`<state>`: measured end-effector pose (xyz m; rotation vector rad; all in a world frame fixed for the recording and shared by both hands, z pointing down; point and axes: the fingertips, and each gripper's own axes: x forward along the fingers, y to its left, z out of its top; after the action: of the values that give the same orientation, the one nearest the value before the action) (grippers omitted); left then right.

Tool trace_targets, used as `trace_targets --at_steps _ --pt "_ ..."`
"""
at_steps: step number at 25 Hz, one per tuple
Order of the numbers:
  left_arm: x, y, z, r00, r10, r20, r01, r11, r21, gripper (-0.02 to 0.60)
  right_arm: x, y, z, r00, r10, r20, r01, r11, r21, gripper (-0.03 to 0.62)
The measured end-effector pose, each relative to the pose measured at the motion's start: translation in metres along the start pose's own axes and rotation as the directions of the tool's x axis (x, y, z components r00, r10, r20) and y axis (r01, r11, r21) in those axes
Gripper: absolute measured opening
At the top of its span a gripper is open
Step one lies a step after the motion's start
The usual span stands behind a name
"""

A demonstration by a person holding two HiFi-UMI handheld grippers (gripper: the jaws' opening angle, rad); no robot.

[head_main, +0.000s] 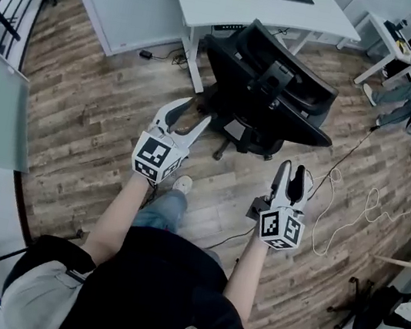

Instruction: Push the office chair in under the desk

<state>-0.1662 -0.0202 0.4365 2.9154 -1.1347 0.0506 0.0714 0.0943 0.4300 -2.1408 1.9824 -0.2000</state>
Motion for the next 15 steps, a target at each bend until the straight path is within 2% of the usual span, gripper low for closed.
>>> trace_targets --at_steps 9,15 --pt "0.094 0.044 0.029 0.997 -0.077 0.022 0.076 0.996 0.042 0.204 0.087 -0.017 0.021 0.998 -0.051 0.048 0.051 0.999 -0.002 0.178" --pt "0.148 0.057 0.039 0.99 -0.138 0.031 0.135 0.988 0.075 0.206 0.119 -0.029 0.029 0.993 -0.098 0.067 0.098 0.995 -0.008 0.176"
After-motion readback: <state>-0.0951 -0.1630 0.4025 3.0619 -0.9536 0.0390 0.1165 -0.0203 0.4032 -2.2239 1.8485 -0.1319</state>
